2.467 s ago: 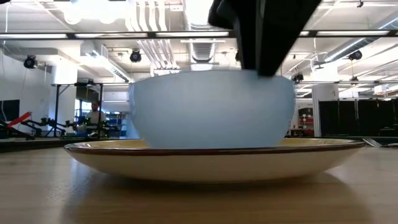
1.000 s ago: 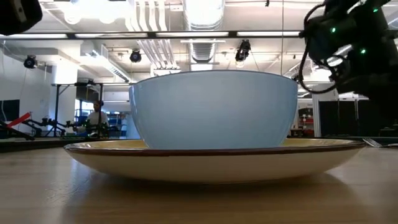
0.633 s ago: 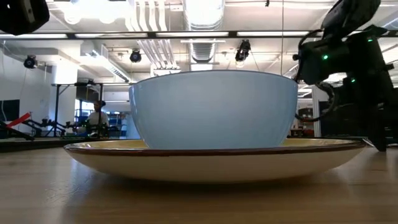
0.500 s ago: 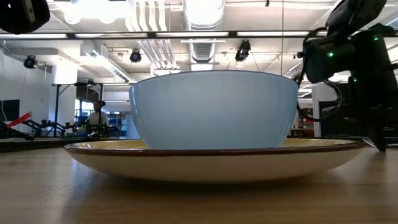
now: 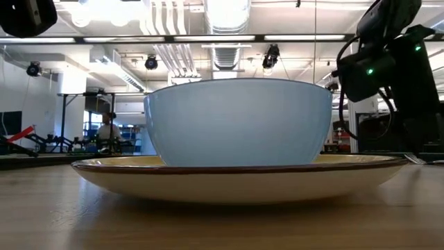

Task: Set table place
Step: Move the silver fork to the right side of the yellow plate on the table

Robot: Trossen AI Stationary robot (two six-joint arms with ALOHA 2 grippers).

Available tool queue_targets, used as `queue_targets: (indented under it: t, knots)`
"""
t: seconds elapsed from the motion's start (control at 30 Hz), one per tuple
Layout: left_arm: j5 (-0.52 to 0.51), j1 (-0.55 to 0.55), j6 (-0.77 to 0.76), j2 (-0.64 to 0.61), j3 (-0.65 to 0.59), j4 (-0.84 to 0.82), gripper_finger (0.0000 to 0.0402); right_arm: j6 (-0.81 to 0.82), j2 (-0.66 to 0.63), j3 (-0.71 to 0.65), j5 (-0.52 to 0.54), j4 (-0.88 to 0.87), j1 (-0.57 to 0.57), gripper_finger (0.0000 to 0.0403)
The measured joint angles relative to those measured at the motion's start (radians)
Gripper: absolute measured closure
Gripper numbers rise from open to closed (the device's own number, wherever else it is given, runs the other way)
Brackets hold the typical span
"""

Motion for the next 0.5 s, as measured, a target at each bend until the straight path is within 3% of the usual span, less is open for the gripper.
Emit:
queue_targets:
  t: [0.13,0.4,0.5]
  knots:
    - [0.009,0.013,0.000,-0.036,0.000,-0.028,0.0402,-0.077,0.047,0.000,-0.047,0.015,0.002,0.0236]
    - [0.015,0.044,0.001,-0.077,0.000,-0.090,0.0402,-0.594,0.044,0.067,-0.244,0.027,0.033,0.0236]
    - [0.020,0.054,0.001,-0.080,0.000,-0.096,0.0402,-0.668,0.032,0.120,-0.273,-0.068,0.047,0.0236]
